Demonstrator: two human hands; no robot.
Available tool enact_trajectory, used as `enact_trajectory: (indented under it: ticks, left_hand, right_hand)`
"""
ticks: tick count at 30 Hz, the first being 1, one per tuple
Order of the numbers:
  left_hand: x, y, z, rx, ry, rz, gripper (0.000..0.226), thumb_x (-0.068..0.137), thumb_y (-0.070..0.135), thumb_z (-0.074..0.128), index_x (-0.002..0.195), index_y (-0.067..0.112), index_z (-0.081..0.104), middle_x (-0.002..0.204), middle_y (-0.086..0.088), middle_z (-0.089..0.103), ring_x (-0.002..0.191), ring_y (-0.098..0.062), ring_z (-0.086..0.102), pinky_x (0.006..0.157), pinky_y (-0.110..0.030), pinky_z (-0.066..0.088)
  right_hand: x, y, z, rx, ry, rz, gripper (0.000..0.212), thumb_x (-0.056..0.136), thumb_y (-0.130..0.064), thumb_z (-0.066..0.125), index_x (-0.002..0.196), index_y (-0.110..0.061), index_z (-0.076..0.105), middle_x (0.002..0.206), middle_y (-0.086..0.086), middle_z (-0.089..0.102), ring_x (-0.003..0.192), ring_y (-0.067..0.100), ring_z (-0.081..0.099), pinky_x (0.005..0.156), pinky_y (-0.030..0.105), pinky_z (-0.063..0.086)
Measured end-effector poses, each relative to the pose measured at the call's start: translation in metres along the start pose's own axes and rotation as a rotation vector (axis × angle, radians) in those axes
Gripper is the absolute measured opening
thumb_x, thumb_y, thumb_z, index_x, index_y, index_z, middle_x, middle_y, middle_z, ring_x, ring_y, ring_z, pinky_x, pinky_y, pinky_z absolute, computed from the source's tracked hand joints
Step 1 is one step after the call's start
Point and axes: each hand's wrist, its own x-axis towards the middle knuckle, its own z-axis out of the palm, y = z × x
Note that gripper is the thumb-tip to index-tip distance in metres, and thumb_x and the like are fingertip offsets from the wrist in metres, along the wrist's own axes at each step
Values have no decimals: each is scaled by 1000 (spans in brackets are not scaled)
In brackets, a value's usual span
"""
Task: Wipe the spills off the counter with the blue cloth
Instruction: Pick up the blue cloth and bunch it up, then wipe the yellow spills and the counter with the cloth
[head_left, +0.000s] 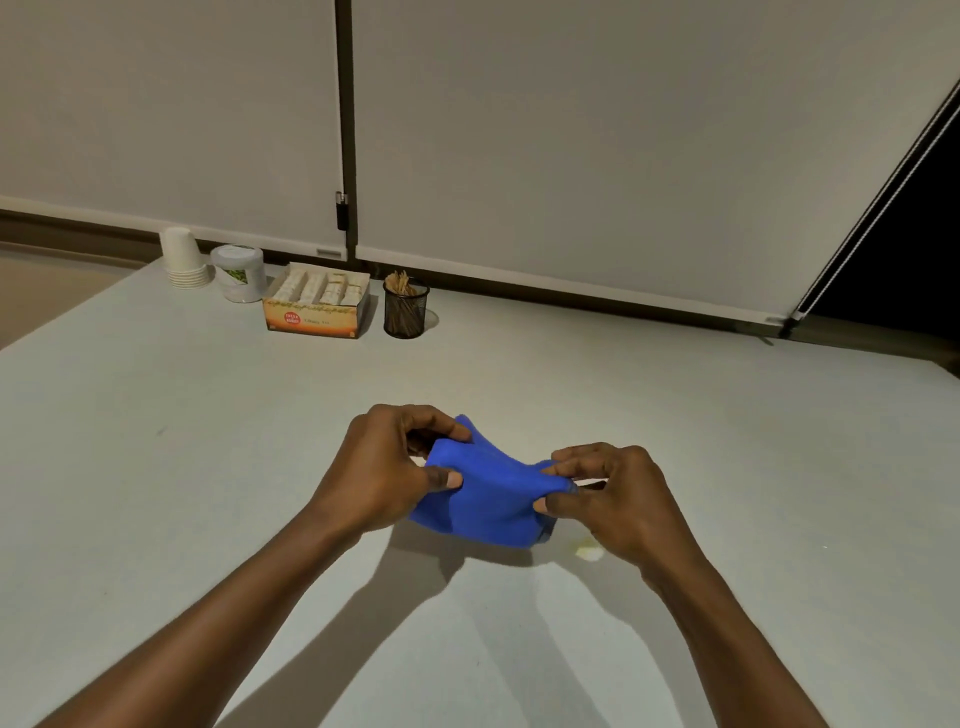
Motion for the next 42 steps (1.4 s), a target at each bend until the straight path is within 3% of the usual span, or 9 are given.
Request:
enact_trajectory:
  ticks: [3, 8, 15, 21, 25, 30, 35, 37, 42]
  left_hand:
    - [-6, 0, 8, 131, 88, 80, 28, 79, 18, 93, 101, 32, 84, 95, 13, 72, 91, -7, 65, 80, -20, 49]
    - [-12, 2, 19, 264, 64, 129, 16, 86, 29, 87, 101, 31, 81, 120, 12, 62, 116, -8, 53, 91, -27, 43]
    - [-23, 5, 35, 104, -51, 114, 6, 93, 24, 81, 93, 29, 77, 94, 16, 79, 97, 3, 68, 72, -10, 46]
    - [-37, 8, 47, 52, -115, 199, 13, 89, 20, 85, 97, 29, 78, 95, 17, 79, 96, -2, 72, 82, -12, 53]
    - [-52, -5, 58, 135, -29, 195, 35, 88, 34, 85, 121, 33, 75, 119, 19, 77, 113, 0, 70, 101, -26, 55]
    - [-94, -39, 69, 471, -106, 60, 81, 94, 67, 61, 160, 24, 43, 169, 2, 42, 153, -23, 43, 120, -32, 36]
    - [-130, -76, 78, 663, -63, 1, 117, 88, 87, 29, 165, 0, 27, 176, -18, 14, 164, -31, 12, 129, -43, 17]
    - [-136, -84, 78, 710, -85, -63, 126, 84, 94, 22, 167, -1, 17, 177, -18, 2, 166, -32, 1, 133, -44, 10]
    - [-141, -106, 75, 882, -139, -129, 127, 87, 95, 27, 150, -13, 48, 162, -34, 40, 151, -45, 40, 121, -47, 20]
  right_hand:
    - [-7, 6, -6, -33, 3, -3, 18, 67, -24, 93, 80, -29, 81, 108, -19, 72, 72, 3, 65, 68, 25, 48]
    - [-18, 17, -16, -67, 4, -70, 18, 71, -20, 90, 84, -29, 80, 109, -16, 71, 93, 7, 70, 85, 33, 59]
    - [-46, 20, -8, -117, -91, -212, 54, 69, -37, 89, 119, -36, 70, 116, -25, 71, 110, -5, 65, 93, 18, 54]
    - [-58, 24, 6, -242, -82, -264, 26, 83, -38, 76, 107, -37, 68, 98, -22, 74, 88, 5, 70, 77, 33, 59]
    - [-60, 38, -3, -382, 148, -157, 18, 83, -30, 70, 93, -35, 57, 80, -15, 72, 76, 11, 68, 65, 39, 56]
    - [-61, 67, -16, -590, 414, -70, 21, 85, -9, 68, 98, -18, 54, 65, -2, 60, 55, 23, 54, 50, 29, 39]
    - [-82, 102, 33, -709, 233, 70, 62, 85, 2, 64, 142, -20, 49, 121, 12, 70, 107, 36, 68, 78, 44, 56]
    - [-91, 112, 59, -843, 148, 40, 79, 70, 10, 73, 143, -17, 55, 137, 19, 64, 125, 43, 62, 92, 57, 58]
    - [-98, 117, 94, -942, 143, -165, 63, 76, 3, 41, 135, -6, 59, 130, 27, 67, 116, 55, 63, 91, 68, 50]
